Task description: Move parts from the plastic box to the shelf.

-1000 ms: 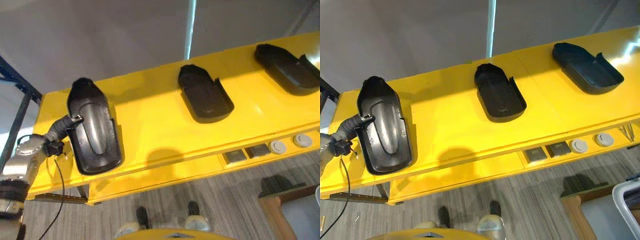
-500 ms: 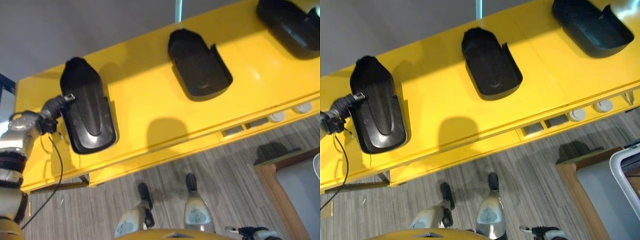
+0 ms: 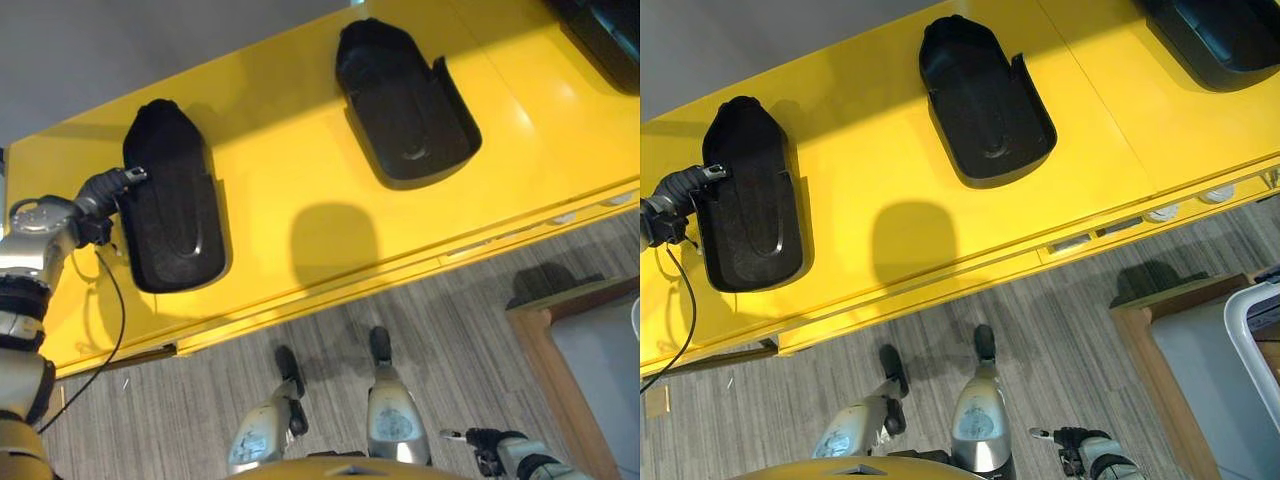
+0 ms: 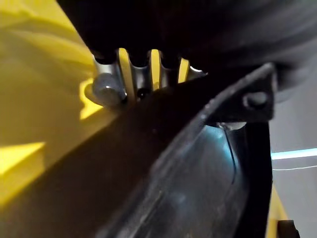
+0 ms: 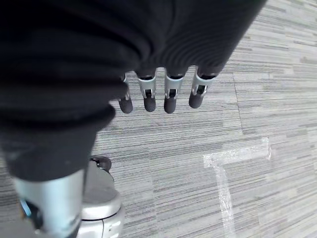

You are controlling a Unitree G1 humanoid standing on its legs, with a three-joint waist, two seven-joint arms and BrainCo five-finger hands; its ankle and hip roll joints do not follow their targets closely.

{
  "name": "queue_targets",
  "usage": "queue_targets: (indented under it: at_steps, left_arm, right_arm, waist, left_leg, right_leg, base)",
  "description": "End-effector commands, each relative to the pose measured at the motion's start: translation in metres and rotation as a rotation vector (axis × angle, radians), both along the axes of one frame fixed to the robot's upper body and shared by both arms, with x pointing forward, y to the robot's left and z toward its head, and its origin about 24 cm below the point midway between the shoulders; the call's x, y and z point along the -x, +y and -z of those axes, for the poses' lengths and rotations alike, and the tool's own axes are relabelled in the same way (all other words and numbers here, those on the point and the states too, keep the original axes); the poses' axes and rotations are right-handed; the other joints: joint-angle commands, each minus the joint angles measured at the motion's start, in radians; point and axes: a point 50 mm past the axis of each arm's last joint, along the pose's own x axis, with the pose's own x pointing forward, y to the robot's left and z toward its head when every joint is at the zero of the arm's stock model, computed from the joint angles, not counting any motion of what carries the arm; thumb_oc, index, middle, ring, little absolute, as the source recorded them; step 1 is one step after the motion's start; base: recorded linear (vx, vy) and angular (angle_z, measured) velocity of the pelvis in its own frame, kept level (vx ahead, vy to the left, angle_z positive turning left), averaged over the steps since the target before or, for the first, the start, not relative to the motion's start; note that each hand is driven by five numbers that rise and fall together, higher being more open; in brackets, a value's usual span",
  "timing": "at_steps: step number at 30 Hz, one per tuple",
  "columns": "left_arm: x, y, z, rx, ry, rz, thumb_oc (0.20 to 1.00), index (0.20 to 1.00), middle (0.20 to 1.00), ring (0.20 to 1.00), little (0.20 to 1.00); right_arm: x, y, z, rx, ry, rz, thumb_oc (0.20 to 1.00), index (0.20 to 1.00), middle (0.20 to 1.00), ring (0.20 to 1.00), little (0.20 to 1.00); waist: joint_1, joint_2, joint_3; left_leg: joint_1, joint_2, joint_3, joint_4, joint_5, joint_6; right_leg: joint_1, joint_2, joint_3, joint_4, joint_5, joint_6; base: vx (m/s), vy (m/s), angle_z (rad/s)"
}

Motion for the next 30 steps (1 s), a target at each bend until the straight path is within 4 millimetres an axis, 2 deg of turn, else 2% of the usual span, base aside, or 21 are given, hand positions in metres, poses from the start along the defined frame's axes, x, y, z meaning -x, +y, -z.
queue_targets:
  at_steps: [1,6,9,10,11,13,14,15,16,17,19,20,21,22,24,25,27,29,30]
  left_arm:
    - [0.001,0.026,-0.031,-0.130,-0.048,-0.141,1.000,1.000,1.000,1.000,1.000]
    - [0.005,0.036,-0.037,-0.229,-0.045,-0.205,1.000,1.000,1.000,1.000,1.000]
    - [0.007,0.042,-0.047,-0.356,-0.085,-0.254,1.000,1.000,1.000,1.000,1.000]
    - [0.007,0.044,-0.058,-0.427,-0.165,-0.304,1.000,1.000,1.000,1.000,1.000]
    - [0.007,0.044,-0.060,-0.430,-0.181,-0.312,1.000,1.000,1.000,1.000,1.000]
    - [0.005,0.039,-0.076,-0.437,-0.302,-0.350,1.000,1.000,1.000,1.000,1.000]
    - [0.005,0.033,-0.091,-0.420,-0.423,-0.353,1.000,1.000,1.000,1.000,1.000]
    - [0.003,0.017,-0.115,-0.359,-0.574,-0.339,1.000,1.000,1.000,1.000,1.000]
    - [0.003,0.013,-0.117,-0.338,-0.587,-0.333,1.000,1.000,1.000,1.000,1.000]
    - [0.006,0.001,-0.129,-0.310,-0.717,-0.304,1.000,1.000,1.000,1.000,1.000]
    - [0.011,-0.022,-0.136,-0.222,-0.827,-0.225,1.000,1.000,1.000,1.000,1.000]
    - [0.013,-0.029,-0.134,-0.197,-0.848,-0.210,1.000,1.000,1.000,1.000,1.000]
    - [0.018,-0.047,-0.112,-0.060,-0.811,-0.180,1.000,1.000,1.000,1.000,1.000]
    - [0.019,-0.048,-0.107,-0.034,-0.794,-0.176,1.000,1.000,1.000,1.000,1.000]
    - [0.024,-0.064,-0.072,0.225,-0.699,-0.146,1.000,1.000,1.000,1.000,1.000]
    - [0.025,-0.074,-0.058,0.281,-0.666,-0.130,1.000,1.000,1.000,1.000,1.000]
    - [0.028,-0.104,-0.033,0.416,-0.591,-0.102,1.000,1.000,1.000,1.000,1.000]
    - [0.029,-0.131,-0.019,0.501,-0.537,-0.074,1.000,1.000,1.000,1.000,1.000]
    - [0.030,-0.150,-0.015,0.533,-0.515,-0.053,1.000,1.000,1.000,1.000,1.000]
  right_arm:
    - [0.009,-0.004,0.001,0.021,0.037,0.015,1.000,1.000,1.000,1.000,1.000]
    - [0.010,-0.004,0.001,0.010,0.044,0.009,1.000,1.000,1.000,1.000,1.000]
    - [0.013,0.000,0.004,-0.005,0.055,0.005,1.000,1.000,1.000,1.000,1.000]
    - [0.016,0.002,0.006,-0.015,0.065,0.002,1.000,1.000,1.000,1.000,1.000]
    - [0.016,0.002,0.006,-0.016,0.066,0.002,1.000,1.000,1.000,1.000,1.000]
    - [0.021,0.006,0.009,-0.023,0.079,-0.002,1.000,1.000,1.000,1.000,1.000]
    - [0.025,0.008,0.011,-0.029,0.086,-0.002,1.000,1.000,1.000,1.000,1.000]
    - [0.032,0.013,0.015,-0.040,0.102,0.004,1.000,1.000,1.000,1.000,1.000]
    - [0.033,0.015,0.016,-0.044,0.107,0.009,1.000,1.000,1.000,1.000,1.000]
    - [0.036,0.017,0.018,-0.049,0.110,0.015,1.000,1.000,1.000,1.000,1.000]
    - [0.040,0.022,0.020,-0.061,0.120,0.023,1.000,1.000,1.000,1.000,1.000]
    - [0.040,0.024,0.021,-0.067,0.124,0.029,1.000,1.000,1.000,1.000,1.000]
    - [0.041,0.033,0.025,-0.083,0.140,0.045,1.000,1.000,1.000,1.000,1.000]
    - [0.042,0.033,0.025,-0.081,0.144,0.048,1.000,1.000,1.000,1.000,1.000]
    - [0.042,0.039,0.027,-0.090,0.154,0.041,1.000,1.000,1.000,1.000,1.000]
    - [0.042,0.041,0.028,-0.095,0.158,0.041,1.000,1.000,1.000,1.000,1.000]
    - [0.040,0.048,0.030,-0.111,0.159,0.047,1.000,1.000,1.000,1.000,1.000]
    - [0.033,0.056,0.031,-0.130,0.139,0.075,1.000,1.000,1.000,1.000,1.000]
    - [0.024,0.063,0.032,-0.146,0.109,0.091,1.000,1.000,1.000,1.000,1.000]
  waist:
    - [-0.004,-0.024,-0.006]
    - [0.001,-0.025,-0.009]
    - [0.005,-0.026,-0.023]
    - [0.009,-0.028,-0.038]
    - [0.009,-0.028,-0.040]
    - [0.012,-0.032,-0.057]
    - [0.014,-0.035,-0.067]
    - [0.021,-0.042,-0.091]
    - [0.023,-0.044,-0.098]
    - [0.029,-0.048,-0.111]
    - [0.046,-0.056,-0.143]
    - [0.054,-0.060,-0.154]
    - [0.083,-0.071,-0.189]
    - [0.085,-0.070,-0.193]
    - [0.107,-0.078,-0.214]
    - [0.115,-0.082,-0.220]
    - [0.130,-0.091,-0.231]
    - [0.149,-0.099,-0.238]
    - [0.165,-0.110,-0.246]
  left_leg:
    - [0.002,-0.053,-0.019,0.000,-0.120,0.017]
    - [0.008,-0.048,-0.019,0.000,-0.118,0.012]
    - [0.019,-0.046,-0.018,0.000,-0.119,0.010]
    - [0.029,-0.045,-0.018,0.000,-0.120,0.008]
    - [0.031,-0.045,-0.018,0.000,-0.120,0.008]
    - [0.045,-0.044,-0.016,0.000,-0.122,0.007]
    - [0.053,-0.043,-0.015,0.000,-0.123,0.006]
    - [0.068,-0.041,-0.014,0.000,-0.127,0.005]
    - [0.072,-0.040,-0.014,0.000,-0.129,0.005]
    - [0.084,-0.039,-0.015,0.000,-0.132,0.005]
    - [0.101,-0.036,-0.021,0.000,-0.139,0.005]
    - [0.108,-0.035,-0.024,0.000,-0.141,0.005]
    - [0.129,-0.032,-0.035,0.000,-0.147,0.005]
    - [0.132,-0.031,-0.036,0.000,-0.148,0.005]
    - [0.152,-0.030,-0.050,0.000,-0.153,0.006]
    - [0.158,-0.030,-0.057,0.000,-0.155,0.007]
    - [0.176,-0.034,-0.075,0.000,-0.160,0.012]
    - [0.189,-0.040,-0.103,0.000,-0.166,0.020]
    - [0.197,-0.047,-0.121,0.000,-0.172,0.028]
  right_leg:
    - [-0.020,0.058,0.050,0.006,-0.108,-0.026]
    - [-0.007,0.062,0.043,0.003,-0.113,-0.028]
    - [0.010,0.064,0.037,0.001,-0.117,-0.029]
    - [0.026,0.065,0.030,-0.001,-0.121,-0.029]
    - [0.028,0.065,0.029,-0.001,-0.121,-0.030]
    - [0.046,0.066,0.023,-0.001,-0.126,-0.028]
    - [0.058,0.066,0.020,-0.001,-0.129,-0.028]
    - [0.079,0.067,0.013,-0.001,-0.136,-0.028]
    - [0.084,0.068,0.012,-0.001,-0.138,-0.028]
    - [0.098,0.068,0.007,-0.001,-0.142,-0.028]
    - [0.120,0.068,-0.003,-0.001,-0.150,-0.030]
    - [0.129,0.068,-0.008,-0.001,-0.152,-0.032]
    - [0.158,0.067,-0.028,-0.001,-0.163,-0.038]
    - [0.162,0.067,-0.030,-0.001,-0.165,-0.039]
    - [0.189,0.065,-0.049,-0.001,-0.174,-0.045]
    - [0.199,0.065,-0.054,-0.001,-0.178,-0.048]
    - [0.221,0.066,-0.068,-0.001,-0.182,-0.052]
    - [0.242,0.065,-0.086,-0.001,-0.187,-0.056]
    - [0.256,0.065,-0.096,-0.001,-0.191,-0.057]
  base:
    - [0.00,0.000,0.00]
    - [0.00,0.000,0.00]
    - [-0.01,-0.024,0.07]
    - [-0.01,-0.030,0.12]
    - [0.00,-0.032,0.13]
    - [0.02,-0.033,0.08]
    - [0.06,-0.074,0.05]
    - [0.06,-0.076,0.11]
    - [0.06,-0.082,0.17]
    - [0.04,-0.058,0.13]
    - [0.02,-0.057,0.05]
    - [0.04,-0.053,0.01]
    - [0.03,-0.036,0.02]
    - [0.02,-0.028,0.04]
    - [-0.03,-0.008,0.10]
    - [-0.05,-0.015,0.12]
    - [-0.08,-0.034,0.15]
    - [-0.10,-0.078,0.35]
    - [-0.08,-0.085,0.56]
